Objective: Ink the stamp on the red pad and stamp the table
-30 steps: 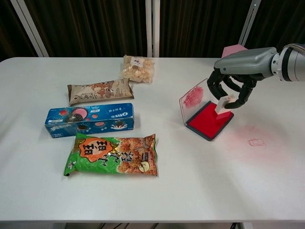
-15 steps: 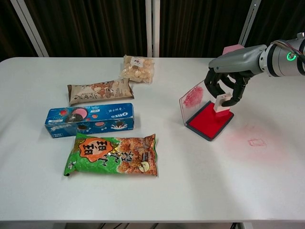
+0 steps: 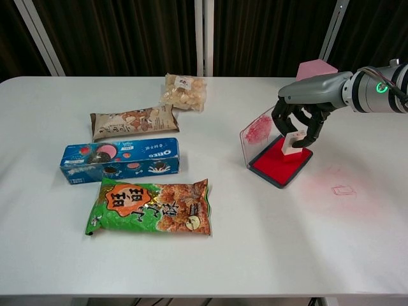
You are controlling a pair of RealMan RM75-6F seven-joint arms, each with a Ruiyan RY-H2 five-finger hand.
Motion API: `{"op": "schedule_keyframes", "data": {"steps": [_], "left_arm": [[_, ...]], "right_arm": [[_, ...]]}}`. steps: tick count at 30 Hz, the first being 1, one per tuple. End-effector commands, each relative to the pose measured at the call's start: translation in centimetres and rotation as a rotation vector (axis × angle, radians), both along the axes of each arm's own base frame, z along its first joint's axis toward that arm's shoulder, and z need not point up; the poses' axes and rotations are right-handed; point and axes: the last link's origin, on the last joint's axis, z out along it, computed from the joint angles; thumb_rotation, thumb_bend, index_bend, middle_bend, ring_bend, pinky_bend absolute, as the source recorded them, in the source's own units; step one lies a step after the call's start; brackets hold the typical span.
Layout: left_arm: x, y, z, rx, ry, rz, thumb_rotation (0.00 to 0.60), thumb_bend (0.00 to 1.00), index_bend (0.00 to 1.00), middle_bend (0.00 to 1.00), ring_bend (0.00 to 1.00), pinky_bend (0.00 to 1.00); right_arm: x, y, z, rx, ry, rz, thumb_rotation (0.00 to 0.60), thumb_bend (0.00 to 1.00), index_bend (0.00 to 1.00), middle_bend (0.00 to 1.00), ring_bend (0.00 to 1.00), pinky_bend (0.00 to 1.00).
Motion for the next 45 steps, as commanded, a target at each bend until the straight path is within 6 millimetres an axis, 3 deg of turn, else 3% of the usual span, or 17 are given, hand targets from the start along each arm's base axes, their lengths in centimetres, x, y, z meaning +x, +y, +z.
{"op": "schedule_keyframes", "data": {"steps": [1, 17, 24, 29, 36, 45], "left_arm": [[0.0, 0.0, 0.0, -0.001, 0.0, 0.002, 0.225, 0.17, 0.09, 0.12, 0.12, 0.21], [-0.1, 0.0, -0.1, -0.001, -0.025, 0.004, 0.221, 0.17, 0.09, 0.12, 0.12, 0.21], [0.0, 0.0, 0.0, 0.001, -0.022, 0.001, 0.22, 0.17, 0.09, 0.12, 0.12, 0.21], [0.2, 0.1, -0.1, -0.002, -0.023, -0.005, 0.22, 0.17, 0.09, 0.12, 0.12, 0.21], [0.6, 0.1, -0.4, -0.008, -0.021, -0.012, 0.218, 0.17, 0.09, 0.12, 0.12, 0.21], [0.8, 0.3, -1.1, -0.035, -0.026, -0.022, 0.22, 0.17, 0.09, 0.12, 0.12, 0.21]], "right_arm": [[-0.2, 0.0, -0.3, 0.008, 0.003, -0.004, 0.6, 0.37, 0.68, 0.6, 0.67, 0.82], [-0.8, -0.4, -1.1, 0.011, 0.01, -0.014, 0.6, 0.38, 0.69, 0.61, 0.67, 0.82], [0.5, -0.4, 1.8, -0.03, -0.058, 0.007, 0.6, 0.38, 0.69, 0.61, 0.67, 0.82], [0.2, 0.7, 4.5, -0.055, -0.094, 0.005, 0.6, 0.37, 0.69, 0.61, 0.67, 0.82], [-3.8, 4.3, 6.9, -0.086, -0.092, -0.063, 0.6, 0.37, 0.69, 0.6, 0.67, 0.82], [-8.1, 8.2, 6.4, -0.084, -0.05, -0.158, 0.6, 0.35, 0.68, 0.59, 0.66, 0.82]]}}
